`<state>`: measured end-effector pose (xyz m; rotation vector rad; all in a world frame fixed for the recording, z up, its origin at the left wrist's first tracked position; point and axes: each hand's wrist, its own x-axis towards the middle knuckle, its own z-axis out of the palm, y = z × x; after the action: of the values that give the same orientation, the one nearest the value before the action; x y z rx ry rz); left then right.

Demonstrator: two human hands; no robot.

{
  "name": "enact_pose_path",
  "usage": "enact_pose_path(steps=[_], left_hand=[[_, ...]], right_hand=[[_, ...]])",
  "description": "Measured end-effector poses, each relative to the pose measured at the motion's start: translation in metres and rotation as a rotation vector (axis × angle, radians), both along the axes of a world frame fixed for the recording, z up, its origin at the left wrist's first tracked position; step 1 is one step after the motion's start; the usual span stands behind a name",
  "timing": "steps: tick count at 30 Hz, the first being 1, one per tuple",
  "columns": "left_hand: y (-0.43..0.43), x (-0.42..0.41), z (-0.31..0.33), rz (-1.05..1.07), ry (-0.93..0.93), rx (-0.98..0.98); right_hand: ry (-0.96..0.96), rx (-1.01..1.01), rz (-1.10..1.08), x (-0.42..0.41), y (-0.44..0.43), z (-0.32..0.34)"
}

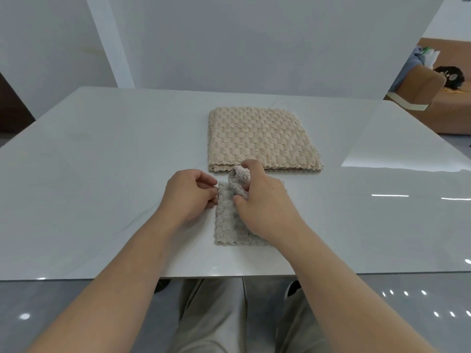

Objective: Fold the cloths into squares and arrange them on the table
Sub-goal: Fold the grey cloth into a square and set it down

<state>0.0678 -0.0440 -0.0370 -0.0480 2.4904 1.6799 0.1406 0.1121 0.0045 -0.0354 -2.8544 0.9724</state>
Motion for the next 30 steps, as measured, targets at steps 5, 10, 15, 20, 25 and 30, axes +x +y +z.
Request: enact_pose_path(steps=[5,10,15,20,25,30], left_hand=[[-0.004,0.0,-0.004,-0.017,0.006,0.045],[-0.002,-0.001,-0.006,-0.015,0.002,0.091],[0.0,0.0,-0.006,-0.015,0.0,0.1],[0.002,0.001,-0.003,0.004,0.059,0.054],[0.003,0.003,-0.003,-0.01,0.145,-0.111],[0.006,0.007,-0.003,-0.052,0.193,-0.213]], right_hand=[[-0.055,0.0,-0.013,0.0,-0.007,-0.006],[-0.047,0.0,0.006,0.0,-0.011,-0.012],[0.002,-0.037,0.02,0.003,-0.013,-0.014],[-0.073,-0.044,0.064,0.006,-0.014,-0.018],[-0.103,-0.215,0.029,0.006,-0.005,-0.016],[0.028,-0.258,-0.088,0.003,0.014,-0.013]])
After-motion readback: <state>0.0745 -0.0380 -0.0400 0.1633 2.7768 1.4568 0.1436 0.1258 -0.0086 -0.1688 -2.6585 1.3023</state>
